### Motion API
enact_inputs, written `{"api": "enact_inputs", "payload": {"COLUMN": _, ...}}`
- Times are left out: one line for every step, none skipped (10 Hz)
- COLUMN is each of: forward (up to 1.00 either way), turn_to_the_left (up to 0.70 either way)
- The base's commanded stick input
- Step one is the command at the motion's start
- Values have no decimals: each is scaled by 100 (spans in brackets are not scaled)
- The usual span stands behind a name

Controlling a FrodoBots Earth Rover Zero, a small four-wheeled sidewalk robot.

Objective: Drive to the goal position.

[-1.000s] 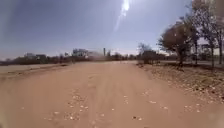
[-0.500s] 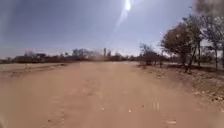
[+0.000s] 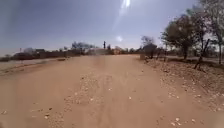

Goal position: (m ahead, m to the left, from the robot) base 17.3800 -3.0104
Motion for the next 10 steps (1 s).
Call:
{"api": "enact_inputs", "payload": {"forward": 100, "turn_to_the_left": 0}}
{"api": "enact_inputs", "payload": {"forward": 100, "turn_to_the_left": 0}}
{"api": "enact_inputs", "payload": {"forward": 100, "turn_to_the_left": 0}}
{"api": "enact_inputs", "payload": {"forward": 100, "turn_to_the_left": -27}}
{"api": "enact_inputs", "payload": {"forward": 100, "turn_to_the_left": -27}}
{"api": "enact_inputs", "payload": {"forward": 100, "turn_to_the_left": 0}}
{"api": "enact_inputs", "payload": {"forward": 100, "turn_to_the_left": 0}}
{"api": "enact_inputs", "payload": {"forward": 100, "turn_to_the_left": 0}}
{"api": "enact_inputs", "payload": {"forward": 100, "turn_to_the_left": 0}}
{"api": "enact_inputs", "payload": {"forward": 100, "turn_to_the_left": 0}}
